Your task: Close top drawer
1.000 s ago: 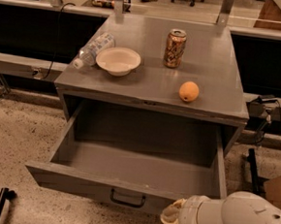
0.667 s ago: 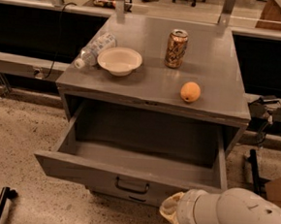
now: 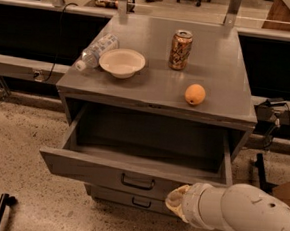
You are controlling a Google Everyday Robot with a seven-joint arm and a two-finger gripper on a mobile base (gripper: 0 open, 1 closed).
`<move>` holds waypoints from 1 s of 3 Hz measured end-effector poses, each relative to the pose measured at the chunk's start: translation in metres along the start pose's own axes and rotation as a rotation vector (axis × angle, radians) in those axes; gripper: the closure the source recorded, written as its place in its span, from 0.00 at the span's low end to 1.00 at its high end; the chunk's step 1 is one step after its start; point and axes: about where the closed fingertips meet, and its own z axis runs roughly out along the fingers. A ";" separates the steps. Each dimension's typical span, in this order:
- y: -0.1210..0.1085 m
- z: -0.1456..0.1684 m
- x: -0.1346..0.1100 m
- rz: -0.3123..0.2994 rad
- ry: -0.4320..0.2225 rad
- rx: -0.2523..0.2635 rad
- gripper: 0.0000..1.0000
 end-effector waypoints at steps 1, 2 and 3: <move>-0.004 0.000 0.004 -0.019 0.014 0.035 1.00; -0.028 0.004 0.008 -0.033 -0.006 0.110 1.00; -0.062 0.010 0.008 -0.047 -0.051 0.173 1.00</move>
Offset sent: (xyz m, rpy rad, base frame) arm 0.0525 -0.0349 -0.0087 -0.0424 -0.1953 -0.0701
